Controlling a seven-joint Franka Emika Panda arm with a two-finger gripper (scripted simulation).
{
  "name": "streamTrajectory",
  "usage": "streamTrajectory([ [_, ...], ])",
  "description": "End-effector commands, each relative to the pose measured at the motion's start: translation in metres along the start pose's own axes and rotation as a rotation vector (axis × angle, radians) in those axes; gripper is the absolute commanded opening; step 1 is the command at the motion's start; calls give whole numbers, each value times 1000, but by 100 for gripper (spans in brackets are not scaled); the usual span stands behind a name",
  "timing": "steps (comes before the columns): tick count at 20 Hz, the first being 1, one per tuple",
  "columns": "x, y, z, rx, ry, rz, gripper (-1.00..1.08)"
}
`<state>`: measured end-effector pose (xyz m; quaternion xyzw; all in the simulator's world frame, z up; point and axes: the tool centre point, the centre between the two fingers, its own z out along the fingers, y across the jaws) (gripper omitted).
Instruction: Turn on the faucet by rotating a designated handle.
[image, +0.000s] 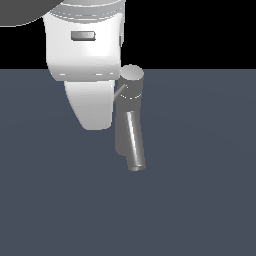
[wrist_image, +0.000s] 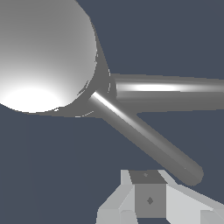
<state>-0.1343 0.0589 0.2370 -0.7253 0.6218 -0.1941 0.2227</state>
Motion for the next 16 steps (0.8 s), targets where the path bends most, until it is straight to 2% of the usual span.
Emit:
streamTrajectory([
  [1, 11, 5, 1, -4, 11, 19, -100],
  [16, 23, 21, 1, -5, 12, 21, -100],
])
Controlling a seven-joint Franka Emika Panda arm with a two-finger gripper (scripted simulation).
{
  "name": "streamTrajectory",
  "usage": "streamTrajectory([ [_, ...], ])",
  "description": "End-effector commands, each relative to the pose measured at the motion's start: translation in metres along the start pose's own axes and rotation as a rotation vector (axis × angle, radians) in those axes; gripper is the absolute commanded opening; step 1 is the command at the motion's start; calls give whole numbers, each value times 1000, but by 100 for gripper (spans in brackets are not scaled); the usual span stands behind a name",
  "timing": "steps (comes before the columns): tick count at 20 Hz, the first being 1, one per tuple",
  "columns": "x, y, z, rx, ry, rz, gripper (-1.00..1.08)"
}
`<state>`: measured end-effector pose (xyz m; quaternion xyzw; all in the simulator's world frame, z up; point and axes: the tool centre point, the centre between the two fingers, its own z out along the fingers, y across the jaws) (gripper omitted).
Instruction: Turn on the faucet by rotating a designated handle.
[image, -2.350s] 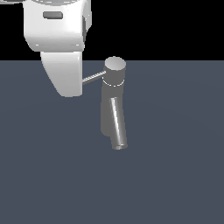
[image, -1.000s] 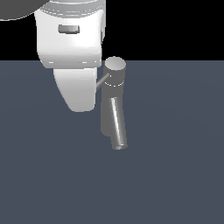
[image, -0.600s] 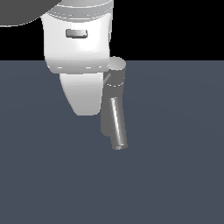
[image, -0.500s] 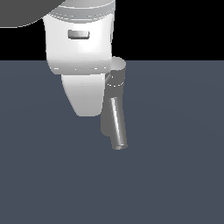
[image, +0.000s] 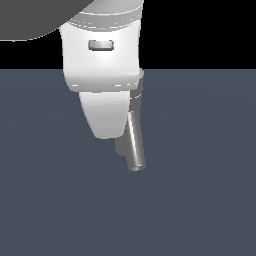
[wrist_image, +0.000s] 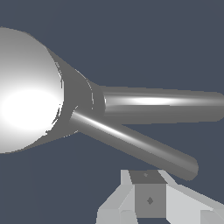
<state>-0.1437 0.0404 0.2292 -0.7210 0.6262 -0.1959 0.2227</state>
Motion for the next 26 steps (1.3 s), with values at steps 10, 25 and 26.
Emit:
streamTrajectory([
  [10, 10, 8, 0, -1, 1, 2, -100],
  [25, 43, 13, 0, -5, 4, 7, -100],
  [26, 45, 14, 0, -5, 4, 7, -100],
])
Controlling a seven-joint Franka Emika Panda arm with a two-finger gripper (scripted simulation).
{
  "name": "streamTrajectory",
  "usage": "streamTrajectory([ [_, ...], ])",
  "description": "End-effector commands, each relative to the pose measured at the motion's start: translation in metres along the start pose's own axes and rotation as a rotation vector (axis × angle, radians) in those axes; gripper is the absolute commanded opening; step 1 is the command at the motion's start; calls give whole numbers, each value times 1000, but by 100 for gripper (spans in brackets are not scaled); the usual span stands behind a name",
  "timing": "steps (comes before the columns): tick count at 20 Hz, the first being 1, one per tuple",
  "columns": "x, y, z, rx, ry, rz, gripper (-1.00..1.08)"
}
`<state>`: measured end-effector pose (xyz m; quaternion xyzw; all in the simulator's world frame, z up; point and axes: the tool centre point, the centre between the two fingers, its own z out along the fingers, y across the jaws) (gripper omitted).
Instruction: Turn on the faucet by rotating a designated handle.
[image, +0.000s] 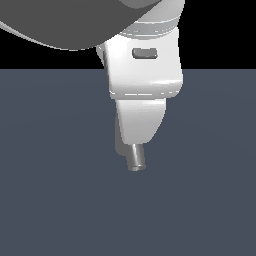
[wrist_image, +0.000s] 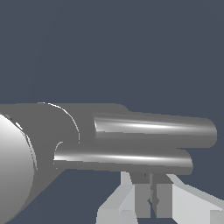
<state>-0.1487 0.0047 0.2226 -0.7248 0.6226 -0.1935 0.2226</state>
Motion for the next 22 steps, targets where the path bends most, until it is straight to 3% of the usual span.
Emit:
streamTrajectory([
  [1, 13, 2, 0, -2, 10, 16, -100],
  [15, 48, 8, 0, -5, 13, 21, -100],
  [16, 32, 3, 0, 1, -5, -11, -100],
  [22, 53, -10, 0, -1, 0, -2, -100],
])
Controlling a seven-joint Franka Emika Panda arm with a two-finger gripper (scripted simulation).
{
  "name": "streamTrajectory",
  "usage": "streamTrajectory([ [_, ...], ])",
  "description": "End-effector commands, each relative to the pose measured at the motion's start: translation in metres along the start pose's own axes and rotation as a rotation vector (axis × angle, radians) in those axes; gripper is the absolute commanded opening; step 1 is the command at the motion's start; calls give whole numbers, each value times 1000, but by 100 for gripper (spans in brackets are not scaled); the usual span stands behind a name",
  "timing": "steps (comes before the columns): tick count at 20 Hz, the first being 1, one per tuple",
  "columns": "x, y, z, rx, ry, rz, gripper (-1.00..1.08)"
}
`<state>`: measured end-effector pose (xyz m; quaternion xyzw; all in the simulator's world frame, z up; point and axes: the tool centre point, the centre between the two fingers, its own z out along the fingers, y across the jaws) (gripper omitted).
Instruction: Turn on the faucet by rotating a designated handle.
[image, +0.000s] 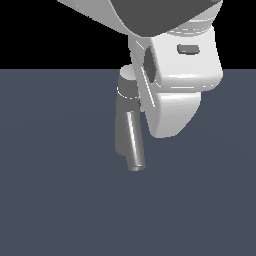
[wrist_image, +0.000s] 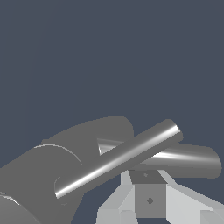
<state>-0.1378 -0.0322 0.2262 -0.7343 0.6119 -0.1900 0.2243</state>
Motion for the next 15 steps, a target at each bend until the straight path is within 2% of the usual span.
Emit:
streamTrajectory([
  [1, 19, -5, -1, 1, 17, 25, -100],
  [15, 68, -31, -2, -3, 29, 45, -100],
])
